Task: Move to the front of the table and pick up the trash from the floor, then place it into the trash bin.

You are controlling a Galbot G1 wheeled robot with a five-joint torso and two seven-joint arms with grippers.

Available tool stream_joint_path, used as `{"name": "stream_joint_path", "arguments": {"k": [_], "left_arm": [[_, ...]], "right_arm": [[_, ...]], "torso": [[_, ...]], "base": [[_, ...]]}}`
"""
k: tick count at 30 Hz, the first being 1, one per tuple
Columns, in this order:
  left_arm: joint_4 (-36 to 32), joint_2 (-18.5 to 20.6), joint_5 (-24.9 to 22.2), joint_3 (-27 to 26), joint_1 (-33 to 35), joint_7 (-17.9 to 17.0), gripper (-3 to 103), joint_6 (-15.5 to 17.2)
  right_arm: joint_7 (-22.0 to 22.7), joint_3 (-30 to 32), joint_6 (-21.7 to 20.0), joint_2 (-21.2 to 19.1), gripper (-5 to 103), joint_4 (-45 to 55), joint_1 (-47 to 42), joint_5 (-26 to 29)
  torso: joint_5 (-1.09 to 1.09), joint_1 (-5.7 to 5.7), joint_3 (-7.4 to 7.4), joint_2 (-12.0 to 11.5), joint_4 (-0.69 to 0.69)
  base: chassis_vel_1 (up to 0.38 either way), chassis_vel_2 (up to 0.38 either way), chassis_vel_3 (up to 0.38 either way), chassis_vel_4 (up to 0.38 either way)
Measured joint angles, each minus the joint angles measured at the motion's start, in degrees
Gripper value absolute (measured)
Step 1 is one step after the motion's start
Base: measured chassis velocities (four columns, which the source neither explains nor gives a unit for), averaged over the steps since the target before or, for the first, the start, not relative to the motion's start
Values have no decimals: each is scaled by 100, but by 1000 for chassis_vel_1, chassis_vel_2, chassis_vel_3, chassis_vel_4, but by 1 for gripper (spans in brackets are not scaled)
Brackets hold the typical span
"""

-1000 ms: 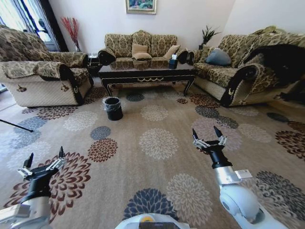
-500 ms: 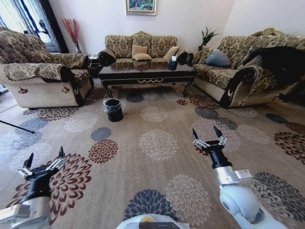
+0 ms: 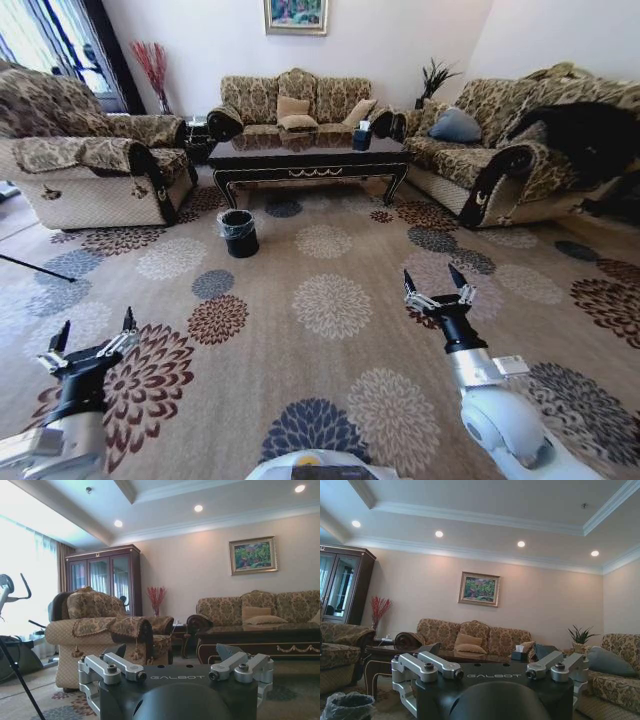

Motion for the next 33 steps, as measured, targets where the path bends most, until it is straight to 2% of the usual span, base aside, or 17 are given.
{"name": "stream_joint_path", "arguments": {"k": [33], "left_arm": [[0, 0, 0, 0, 0, 0, 100, 0]], "right_arm": [[0, 0, 0, 0, 100, 0, 0, 0]], "torso": [[0, 202, 561, 763, 0]], "base": [[0, 0, 0, 0]]}}
